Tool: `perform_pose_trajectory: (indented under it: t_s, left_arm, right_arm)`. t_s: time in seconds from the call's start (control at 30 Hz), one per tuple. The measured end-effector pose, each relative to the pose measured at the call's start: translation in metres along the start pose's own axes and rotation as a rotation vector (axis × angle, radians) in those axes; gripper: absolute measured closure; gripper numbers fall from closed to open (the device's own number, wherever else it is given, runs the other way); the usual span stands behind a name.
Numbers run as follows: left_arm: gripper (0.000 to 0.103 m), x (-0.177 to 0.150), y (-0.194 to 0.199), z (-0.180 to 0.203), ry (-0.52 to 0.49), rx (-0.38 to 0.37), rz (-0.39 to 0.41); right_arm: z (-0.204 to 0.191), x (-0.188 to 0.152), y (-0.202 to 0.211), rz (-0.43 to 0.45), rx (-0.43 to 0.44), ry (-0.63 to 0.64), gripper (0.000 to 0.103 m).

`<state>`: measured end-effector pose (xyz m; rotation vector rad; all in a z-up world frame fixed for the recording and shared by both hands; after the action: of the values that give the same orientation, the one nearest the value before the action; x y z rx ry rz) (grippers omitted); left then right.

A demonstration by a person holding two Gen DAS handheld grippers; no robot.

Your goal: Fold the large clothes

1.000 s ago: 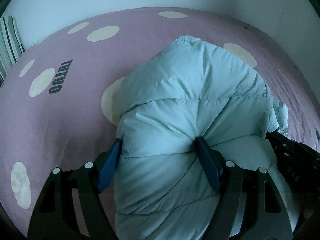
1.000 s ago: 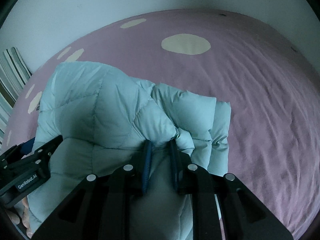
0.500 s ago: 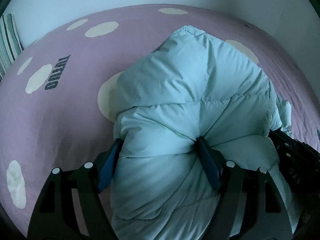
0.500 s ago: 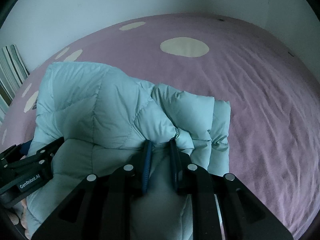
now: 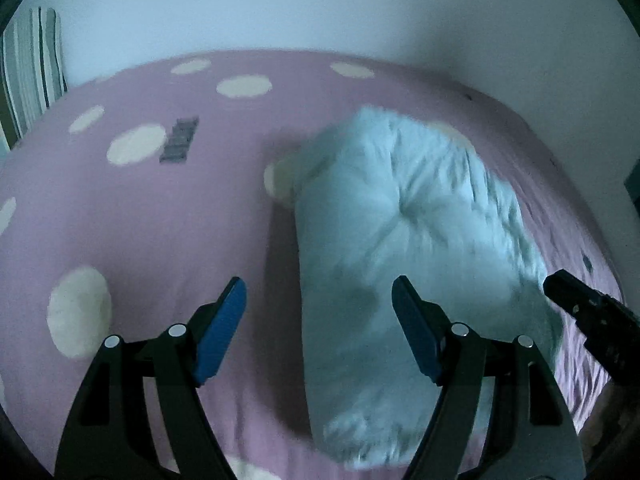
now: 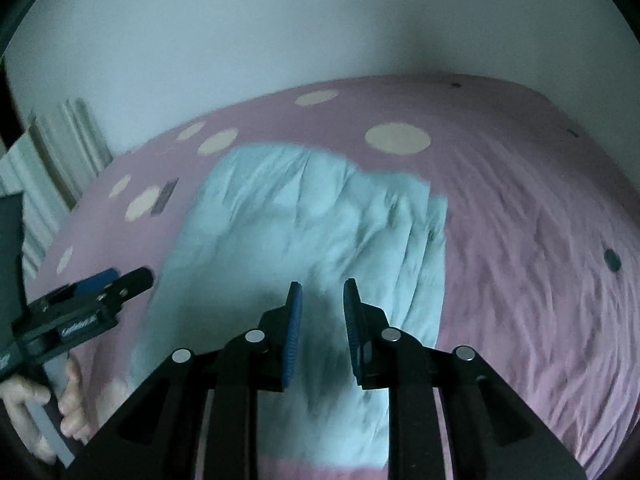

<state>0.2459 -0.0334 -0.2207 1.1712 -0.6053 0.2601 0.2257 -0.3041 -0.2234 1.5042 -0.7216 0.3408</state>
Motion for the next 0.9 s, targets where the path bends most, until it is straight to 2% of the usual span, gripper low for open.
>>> perform_pose_trajectory:
  t_s: [0.17,0.37,0.5,0.53,0.6,0.63,0.67,0.77,0.9]
  left_arm:
    - [0.027,-0.026,-0.029,0.000,-0.003,0.009,-0.069]
    - [0.026,-0.033,-0.046,-0.002,-0.006,0.022,-0.096]
    - [0.026,-0.024,-0.030,-0.001,-0.017,0.035,-0.067]
    - [0.026,-0.020,-0.021,-0.001,-0.013,0.045,-0.052]
    - [0.024,-0.015,-0.002,-0.005,0.023,0.068,-0.009]
    - [0.022,-0.011,0.006,-0.010,0.047,0.073,0.014]
    - [0.020,-0.008,0.010,-0.014,0.067,0.071,0.028]
    - [0.016,-0.001,0.013,-0.026,0.151,0.052,0.050]
    - [0.016,-0.005,-0.008,-0.024,0.152,0.034,-0.009]
  right_arm:
    - [-0.005,-0.037,-0.033,-0.087,-0.028,0.036,0.078]
    - [-0.002,-0.044,-0.057,-0.081,-0.046,0.042,0.078]
    - [-0.002,-0.035,-0.050,-0.056,-0.048,0.045,0.077]
    - [-0.003,-0.039,-0.043,-0.049,-0.044,0.041,0.073]
    - [0.004,-0.028,-0.029,-0.013,-0.028,0.011,0.053]
    - [0.010,-0.022,-0.023,0.012,-0.034,-0.007,0.037]
    - [0.017,-0.015,-0.013,0.049,-0.048,-0.031,0.033]
    - [0.034,-0.003,-0.013,0.062,-0.060,-0.068,0.033]
    - [0.045,-0.001,-0.032,0.005,-0.039,-0.128,0.033]
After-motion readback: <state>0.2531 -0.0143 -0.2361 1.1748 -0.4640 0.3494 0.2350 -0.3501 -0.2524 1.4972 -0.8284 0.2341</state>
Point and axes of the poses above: each gripper's, at about its wrist camera, not at the fingertips, and y roughly against the way its jaws point, z to its right, x to its top, the point moved 9 cm from there along -y, roughly the way its jaws point, and after that the axes turned 9 degrees about -x, right-handed, at the moved point
